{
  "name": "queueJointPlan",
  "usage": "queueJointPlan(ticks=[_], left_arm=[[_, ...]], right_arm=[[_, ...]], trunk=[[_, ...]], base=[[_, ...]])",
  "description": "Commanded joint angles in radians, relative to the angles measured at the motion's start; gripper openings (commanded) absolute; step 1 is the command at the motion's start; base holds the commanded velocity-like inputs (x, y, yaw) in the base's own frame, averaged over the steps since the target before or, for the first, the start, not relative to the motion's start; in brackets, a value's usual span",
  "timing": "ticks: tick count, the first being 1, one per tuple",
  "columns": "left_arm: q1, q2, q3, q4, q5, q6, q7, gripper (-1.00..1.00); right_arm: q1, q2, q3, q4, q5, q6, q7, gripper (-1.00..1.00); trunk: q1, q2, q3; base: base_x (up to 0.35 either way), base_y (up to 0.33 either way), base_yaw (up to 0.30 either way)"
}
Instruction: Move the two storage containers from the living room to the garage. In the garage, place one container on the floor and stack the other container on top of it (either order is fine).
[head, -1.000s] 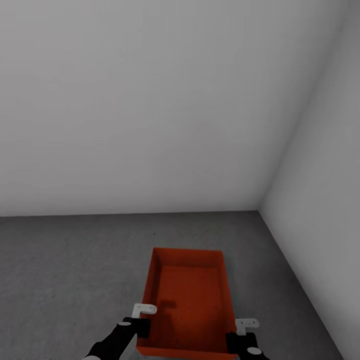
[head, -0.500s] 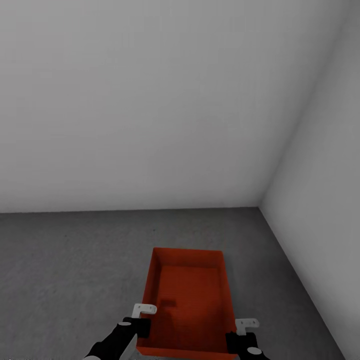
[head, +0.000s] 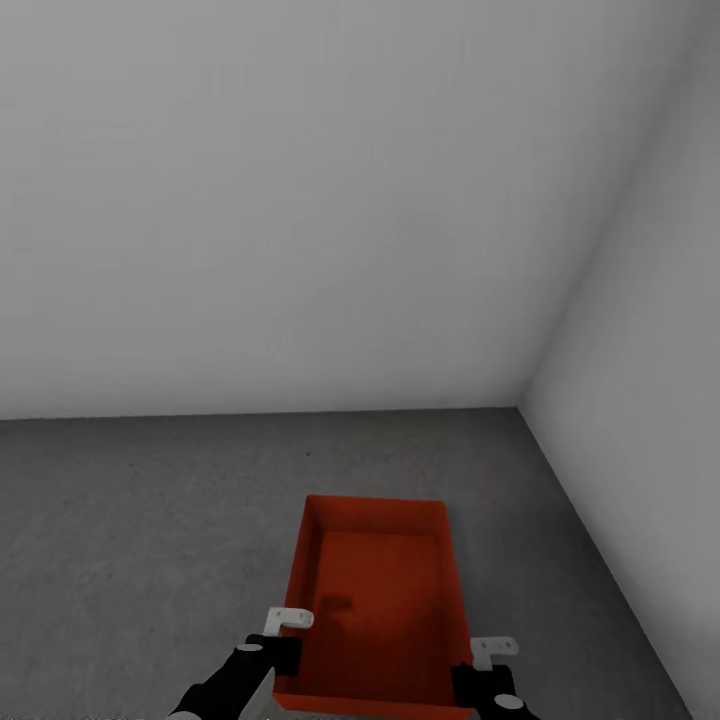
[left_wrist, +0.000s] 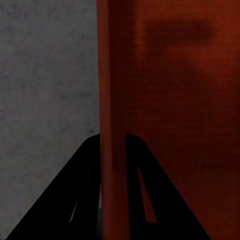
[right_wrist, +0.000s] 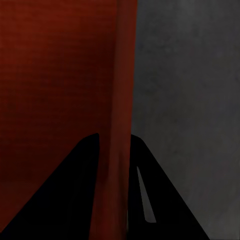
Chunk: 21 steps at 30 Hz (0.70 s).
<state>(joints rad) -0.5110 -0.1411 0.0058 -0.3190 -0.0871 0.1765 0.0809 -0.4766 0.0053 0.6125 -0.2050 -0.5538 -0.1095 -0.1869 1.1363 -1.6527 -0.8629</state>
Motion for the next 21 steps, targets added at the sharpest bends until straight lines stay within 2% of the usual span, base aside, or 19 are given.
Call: queueJointPlan(ticks=[1, 15, 21], left_arm=[[0.000, 0.000, -0.012, 0.000, 0.000, 0.006, 0.008, -1.00], [0.000, 0.000, -0.012, -0.001, 0.000, 0.006, 0.008, -1.00], [0.000, 0.000, -0.012, 0.000, 0.000, 0.006, 0.008, -1.00]], right_arm=[[-0.001, -0.001, -0.004, 0.001, -0.005, -0.007, -0.016, -1.00], [-0.001, -0.001, -0.003, 0.001, -0.005, -0.007, -0.016, -1.00], [-0.001, 0.000, -0.002, 0.001, -0.005, -0.006, -0.014, -1.00]], trunk=[[0.000, 0.000, -0.002], [0.000, 0.000, -0.025], [0.000, 0.000, -0.027]], base=[[0.000, 0.000, 0.000], [0.000, 0.000, 0.000], [0.000, 0.000, 0.000]])
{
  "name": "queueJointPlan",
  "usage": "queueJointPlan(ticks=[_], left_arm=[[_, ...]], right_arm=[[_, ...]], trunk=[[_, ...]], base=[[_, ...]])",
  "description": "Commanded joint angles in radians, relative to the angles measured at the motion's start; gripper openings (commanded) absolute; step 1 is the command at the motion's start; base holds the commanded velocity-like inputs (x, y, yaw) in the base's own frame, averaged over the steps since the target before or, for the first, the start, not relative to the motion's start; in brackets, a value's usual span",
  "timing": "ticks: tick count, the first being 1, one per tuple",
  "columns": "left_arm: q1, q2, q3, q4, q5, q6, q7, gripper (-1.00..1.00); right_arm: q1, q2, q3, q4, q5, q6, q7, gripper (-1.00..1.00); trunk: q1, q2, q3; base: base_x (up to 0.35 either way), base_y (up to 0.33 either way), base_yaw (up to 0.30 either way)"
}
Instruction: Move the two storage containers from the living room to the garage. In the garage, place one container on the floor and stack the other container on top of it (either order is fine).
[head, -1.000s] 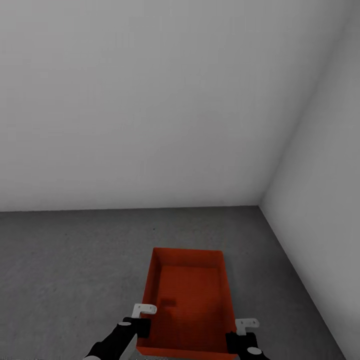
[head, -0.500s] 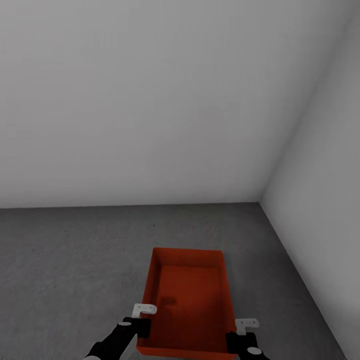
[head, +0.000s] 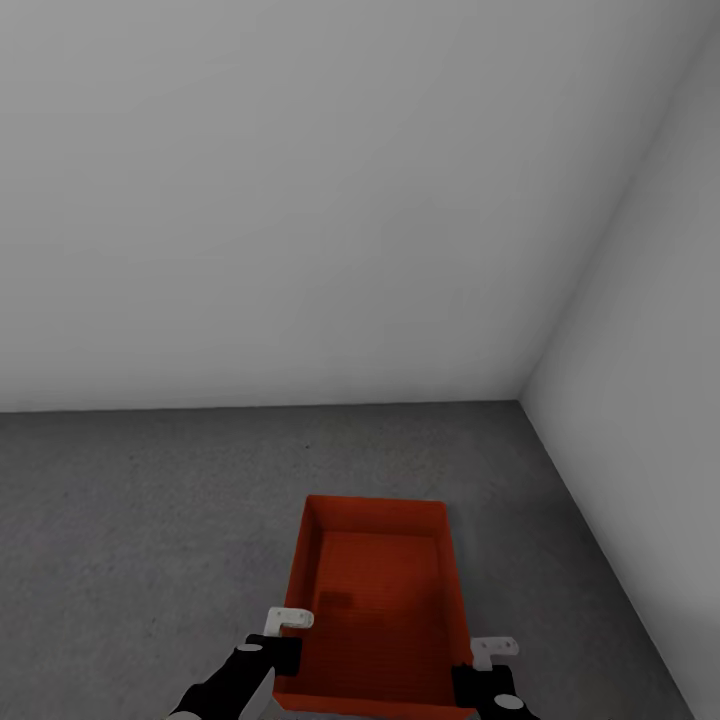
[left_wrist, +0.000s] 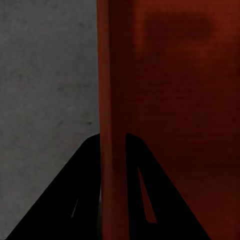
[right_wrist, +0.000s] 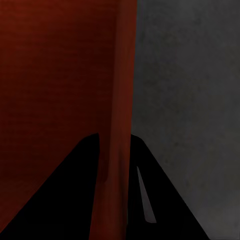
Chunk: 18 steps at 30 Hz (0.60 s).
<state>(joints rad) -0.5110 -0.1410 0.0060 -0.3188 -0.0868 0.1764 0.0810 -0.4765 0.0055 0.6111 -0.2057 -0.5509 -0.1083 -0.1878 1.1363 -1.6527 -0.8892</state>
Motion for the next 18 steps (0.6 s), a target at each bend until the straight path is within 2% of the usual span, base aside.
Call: queueJointPlan(ticks=[1, 16, 17, 18], left_arm=[[0.000, 0.000, -0.012, 0.000, -0.001, 0.006, 0.008, -1.00], [0.000, 0.000, -0.011, 0.000, -0.001, 0.007, 0.008, -1.00], [0.000, 0.000, -0.011, 0.000, -0.001, 0.007, 0.008, 1.00], [0.000, 0.000, -0.011, 0.000, -0.001, 0.007, 0.009, 1.00]], right_arm=[[-0.001, -0.001, -0.001, 0.002, -0.007, -0.007, -0.013, -1.00], [-0.002, -0.001, -0.004, 0.003, -0.010, -0.001, -0.015, -1.00], [-0.002, -0.001, -0.004, 0.003, -0.009, -0.001, -0.015, 1.00], [-0.002, -0.001, -0.004, 0.003, -0.010, -0.001, -0.015, 1.00]], trunk=[[0.000, 0.000, -0.001], [0.000, 0.000, -0.001], [0.000, 0.000, -0.001], [0.000, 0.000, -0.001]], base=[[0.000, 0.000, 0.000], [0.000, 0.000, 0.000], [0.000, 0.000, 0.000], [0.000, 0.000, 0.000]])
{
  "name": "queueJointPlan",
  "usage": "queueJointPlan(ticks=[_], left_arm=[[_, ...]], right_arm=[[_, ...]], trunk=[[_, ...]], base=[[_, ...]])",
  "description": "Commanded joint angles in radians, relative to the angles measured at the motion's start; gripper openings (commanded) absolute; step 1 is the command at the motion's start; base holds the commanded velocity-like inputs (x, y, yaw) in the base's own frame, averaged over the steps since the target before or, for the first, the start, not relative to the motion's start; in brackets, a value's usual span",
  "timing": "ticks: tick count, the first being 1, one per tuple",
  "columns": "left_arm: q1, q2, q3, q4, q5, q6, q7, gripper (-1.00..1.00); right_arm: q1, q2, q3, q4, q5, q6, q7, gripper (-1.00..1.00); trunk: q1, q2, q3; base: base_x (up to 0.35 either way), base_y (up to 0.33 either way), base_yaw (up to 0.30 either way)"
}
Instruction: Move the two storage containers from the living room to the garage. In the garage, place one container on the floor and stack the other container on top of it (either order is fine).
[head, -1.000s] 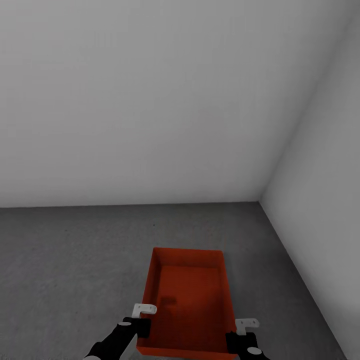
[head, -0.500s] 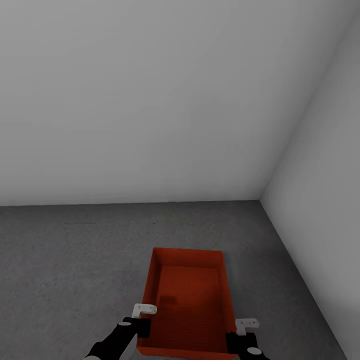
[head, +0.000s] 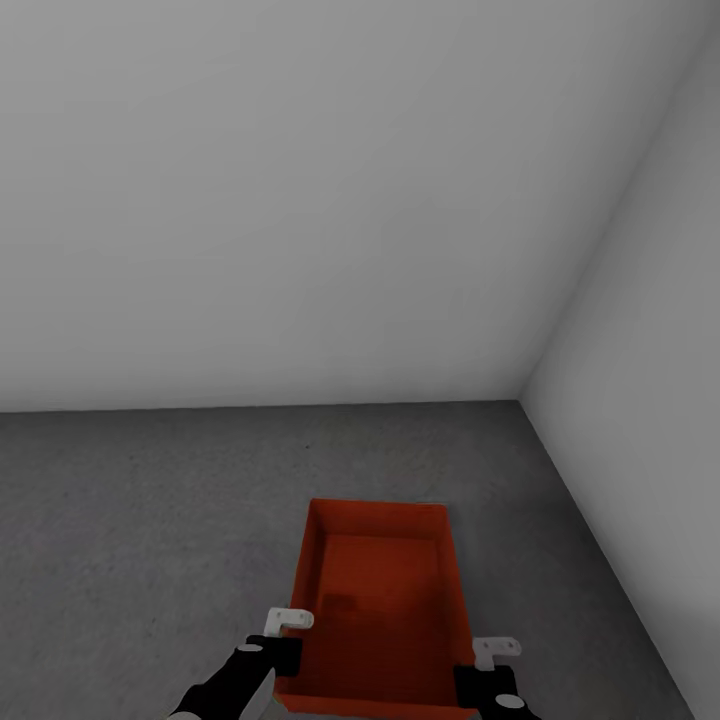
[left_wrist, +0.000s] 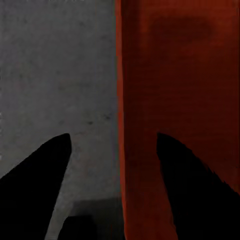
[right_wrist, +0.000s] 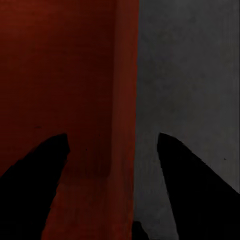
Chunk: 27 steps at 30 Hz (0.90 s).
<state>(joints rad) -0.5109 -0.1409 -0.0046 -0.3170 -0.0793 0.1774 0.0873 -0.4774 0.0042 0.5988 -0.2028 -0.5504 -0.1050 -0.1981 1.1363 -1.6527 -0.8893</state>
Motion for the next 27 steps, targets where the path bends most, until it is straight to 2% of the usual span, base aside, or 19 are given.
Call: queueJointPlan(ticks=[1, 27], left_arm=[[0.000, -0.001, -0.001, -0.002, -0.008, 0.006, 0.004, 1.00], [0.000, 0.000, -0.001, -0.002, -0.008, 0.005, -0.004, 1.00]], right_arm=[[-0.001, 0.000, 0.009, 0.001, -0.010, -0.004, -0.004, 1.00], [-0.001, -0.003, 0.009, 0.002, -0.011, -0.005, -0.004, 1.00]], trunk=[[0.000, 0.000, -0.001], [0.000, 0.000, -0.001]], base=[[0.000, 0.000, 0.000], [0.000, 0.000, 0.000]])
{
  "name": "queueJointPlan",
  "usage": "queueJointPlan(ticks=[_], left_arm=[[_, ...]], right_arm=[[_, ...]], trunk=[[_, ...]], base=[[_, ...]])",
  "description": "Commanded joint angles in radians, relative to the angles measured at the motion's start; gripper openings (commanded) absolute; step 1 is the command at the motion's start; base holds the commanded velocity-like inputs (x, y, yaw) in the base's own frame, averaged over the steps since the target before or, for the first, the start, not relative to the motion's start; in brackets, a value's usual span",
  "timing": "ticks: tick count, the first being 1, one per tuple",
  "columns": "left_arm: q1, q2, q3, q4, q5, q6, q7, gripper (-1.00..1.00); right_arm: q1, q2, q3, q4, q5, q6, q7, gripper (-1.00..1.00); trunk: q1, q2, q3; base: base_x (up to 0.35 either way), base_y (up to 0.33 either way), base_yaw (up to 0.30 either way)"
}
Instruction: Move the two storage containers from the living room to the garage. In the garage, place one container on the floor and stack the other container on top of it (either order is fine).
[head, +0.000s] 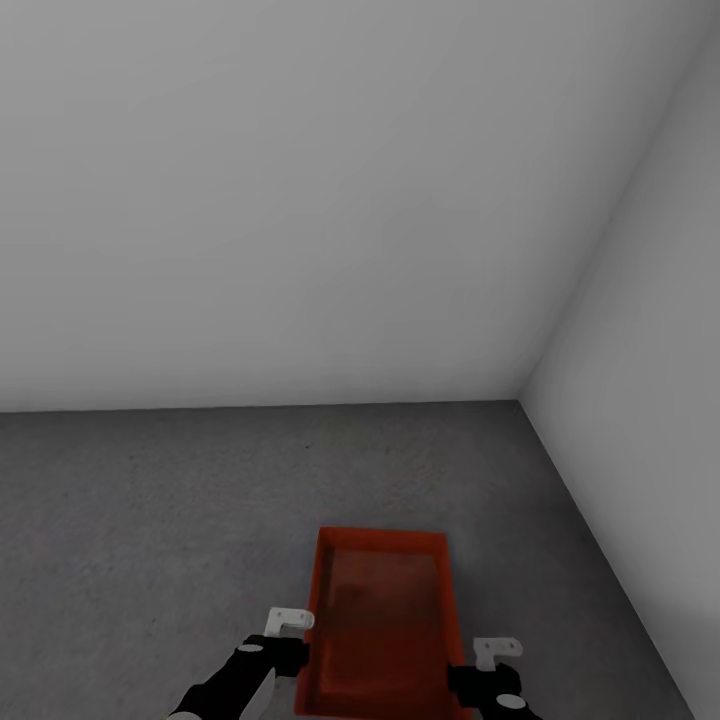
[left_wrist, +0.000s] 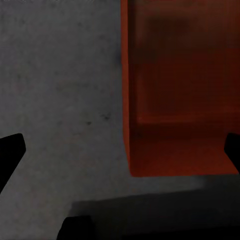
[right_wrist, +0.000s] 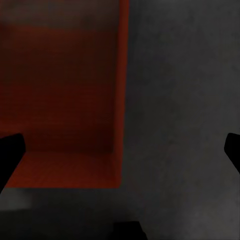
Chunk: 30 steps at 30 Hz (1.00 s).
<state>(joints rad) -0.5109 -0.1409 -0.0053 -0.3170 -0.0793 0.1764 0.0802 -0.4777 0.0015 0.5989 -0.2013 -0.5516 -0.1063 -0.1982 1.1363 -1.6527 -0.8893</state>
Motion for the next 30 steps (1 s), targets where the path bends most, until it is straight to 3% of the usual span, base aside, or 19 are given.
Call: queueJointPlan(ticks=[1, 30], left_arm=[[0.000, 0.000, -0.001, -0.002, -0.008, 0.006, 0.002, 1.00], [0.000, 0.000, -0.001, -0.002, -0.008, 0.008, 0.001, 1.00]], right_arm=[[-0.001, -0.001, 0.009, 0.000, -0.010, -0.005, -0.005, 1.00], [0.000, 0.002, 0.009, 0.000, -0.010, -0.009, -0.006, 1.00]], trunk=[[0.000, 0.000, -0.001], [0.000, 0.000, -0.001]], base=[[0.000, 0.000, 0.000], [0.000, 0.000, 0.000]])
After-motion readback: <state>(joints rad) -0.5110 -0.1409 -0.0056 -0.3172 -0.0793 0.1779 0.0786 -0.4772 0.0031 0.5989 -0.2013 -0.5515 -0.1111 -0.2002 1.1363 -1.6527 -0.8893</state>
